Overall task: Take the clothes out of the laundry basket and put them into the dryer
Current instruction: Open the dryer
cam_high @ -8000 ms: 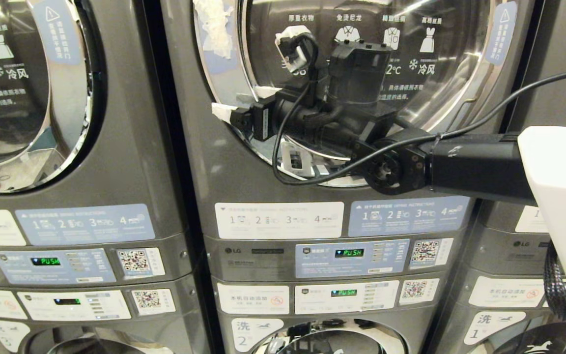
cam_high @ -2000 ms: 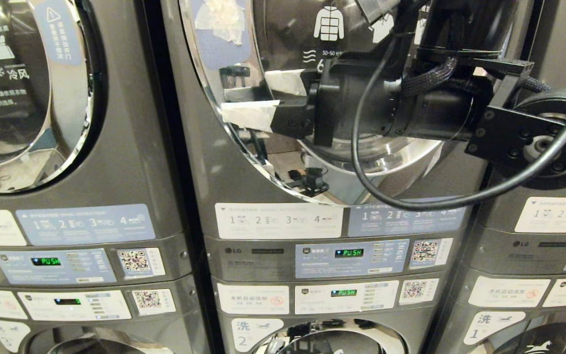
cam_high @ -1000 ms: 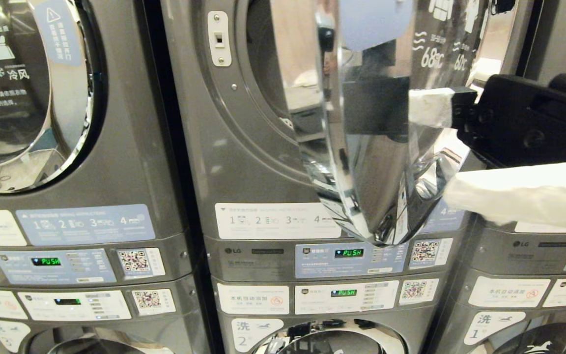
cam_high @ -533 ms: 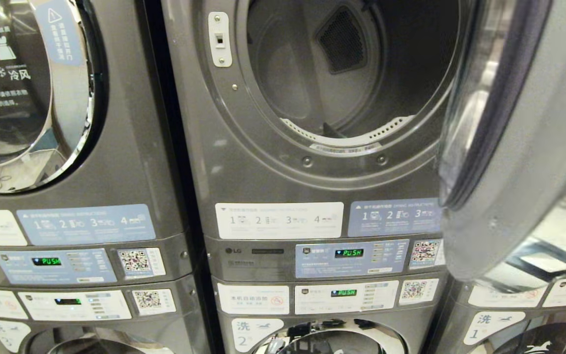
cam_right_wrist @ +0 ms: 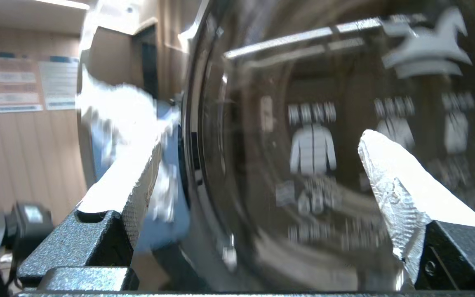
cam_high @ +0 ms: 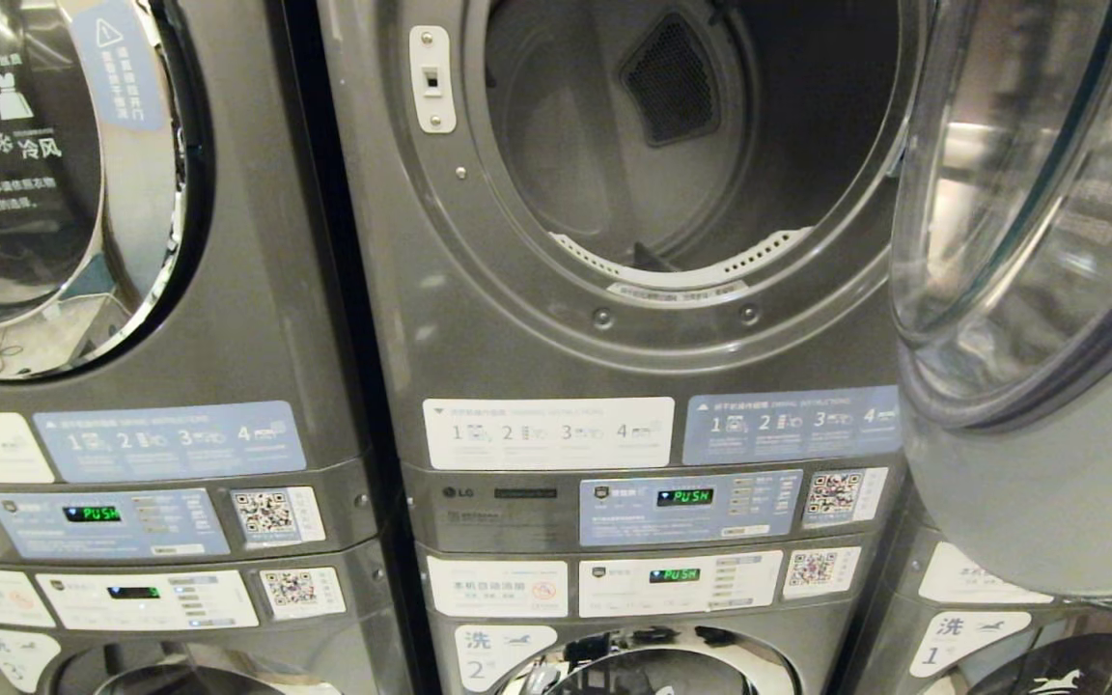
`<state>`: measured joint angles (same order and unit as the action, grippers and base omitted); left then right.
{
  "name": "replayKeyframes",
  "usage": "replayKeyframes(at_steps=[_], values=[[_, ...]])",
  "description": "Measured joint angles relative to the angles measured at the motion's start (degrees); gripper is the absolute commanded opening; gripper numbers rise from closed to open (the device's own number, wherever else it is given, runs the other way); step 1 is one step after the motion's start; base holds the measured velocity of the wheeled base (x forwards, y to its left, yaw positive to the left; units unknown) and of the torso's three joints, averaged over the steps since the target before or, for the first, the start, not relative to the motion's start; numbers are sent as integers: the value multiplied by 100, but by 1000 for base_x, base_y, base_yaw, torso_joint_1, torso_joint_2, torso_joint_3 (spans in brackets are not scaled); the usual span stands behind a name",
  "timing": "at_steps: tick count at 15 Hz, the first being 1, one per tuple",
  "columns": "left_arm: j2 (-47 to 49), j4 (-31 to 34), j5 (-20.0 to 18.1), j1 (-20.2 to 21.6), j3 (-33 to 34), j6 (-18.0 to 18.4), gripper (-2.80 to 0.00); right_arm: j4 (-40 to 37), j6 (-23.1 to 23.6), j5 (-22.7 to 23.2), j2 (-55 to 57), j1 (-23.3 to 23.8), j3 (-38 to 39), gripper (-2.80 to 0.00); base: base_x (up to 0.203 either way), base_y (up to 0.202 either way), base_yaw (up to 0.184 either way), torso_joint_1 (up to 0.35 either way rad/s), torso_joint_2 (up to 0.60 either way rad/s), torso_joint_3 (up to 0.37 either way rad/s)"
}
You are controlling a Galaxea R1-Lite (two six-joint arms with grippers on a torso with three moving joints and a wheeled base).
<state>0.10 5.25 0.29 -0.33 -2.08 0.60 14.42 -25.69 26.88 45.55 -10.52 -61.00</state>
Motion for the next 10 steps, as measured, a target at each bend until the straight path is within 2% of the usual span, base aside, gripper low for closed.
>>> replayKeyframes(at_steps=[2,3,7,9,10], values=[[0,-1,0,-2,2,2,-280,-720,3,-484,-712,37,448,0,0,0,0,0,0,0],[0,-2,1,-2,2,2,-280,-1341,6,-964,-1025,62,626,0,0,0,0,0,0,0],[0,0,1,-2,2,2,-280,-3949,-52,-3496,-1825,251,1538,0,0,0,0,0,0,0],[0,-1,1,-2,2,2,-280,-4602,-83,-4326,-2230,365,2295,0,0,0,0,0,0,0],[0,-2,0,-2,2,2,-280,-4705,-66,-4497,-2442,415,2674,-280,0,0,0,0,0,0]])
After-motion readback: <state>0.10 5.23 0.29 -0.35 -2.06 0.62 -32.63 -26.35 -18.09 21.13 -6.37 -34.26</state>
